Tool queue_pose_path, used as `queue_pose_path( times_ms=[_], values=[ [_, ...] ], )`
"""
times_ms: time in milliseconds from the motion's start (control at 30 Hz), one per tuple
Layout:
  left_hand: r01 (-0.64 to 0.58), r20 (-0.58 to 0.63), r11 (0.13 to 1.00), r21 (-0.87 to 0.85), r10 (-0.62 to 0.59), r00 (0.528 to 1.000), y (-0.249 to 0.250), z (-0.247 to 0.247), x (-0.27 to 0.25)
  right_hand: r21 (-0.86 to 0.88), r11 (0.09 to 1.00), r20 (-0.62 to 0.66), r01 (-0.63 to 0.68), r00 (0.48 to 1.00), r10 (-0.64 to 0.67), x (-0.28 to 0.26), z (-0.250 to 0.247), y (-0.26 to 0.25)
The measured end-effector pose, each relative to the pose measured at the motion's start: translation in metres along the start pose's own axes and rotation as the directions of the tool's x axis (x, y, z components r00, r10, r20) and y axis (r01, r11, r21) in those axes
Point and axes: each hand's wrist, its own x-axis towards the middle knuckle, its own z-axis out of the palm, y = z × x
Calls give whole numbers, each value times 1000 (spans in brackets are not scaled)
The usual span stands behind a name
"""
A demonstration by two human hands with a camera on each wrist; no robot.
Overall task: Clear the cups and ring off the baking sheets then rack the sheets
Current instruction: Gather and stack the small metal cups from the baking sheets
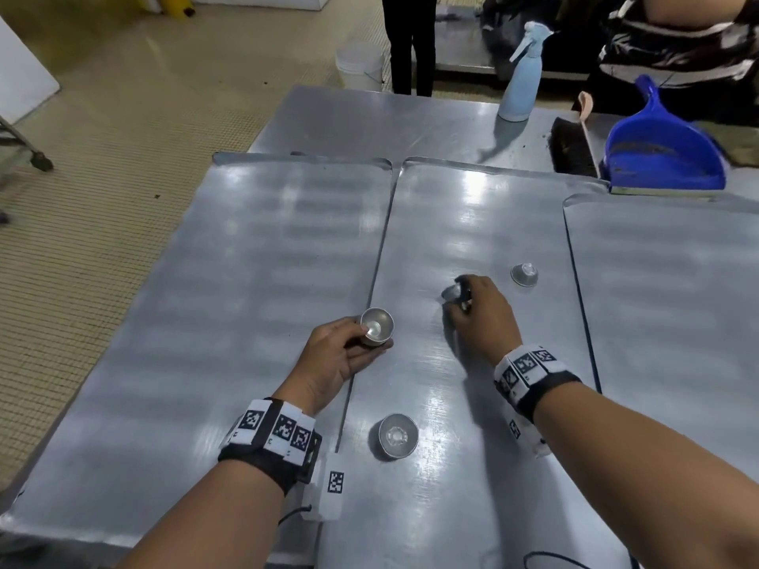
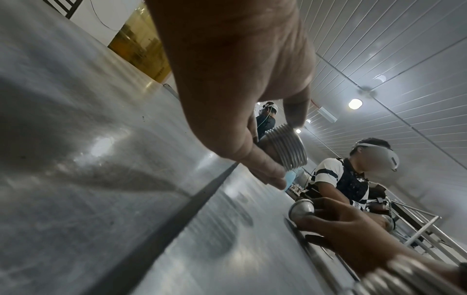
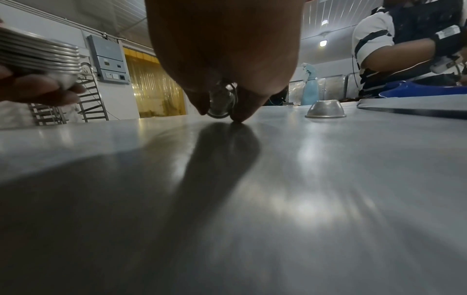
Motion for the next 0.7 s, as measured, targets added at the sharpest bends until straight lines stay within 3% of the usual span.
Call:
queue_pose_path(
  times_ms=[567,700],
  values=[
    [-8,13,1000,13,7,1000,-10,-3,-28,-86,995,128,-58,989,69,-50,-19,-3],
    [-4,22,1000,-9,4,1000,-11,-3,-35,82,997,62,14,998,-19,-59,-25,-29]
  ],
)
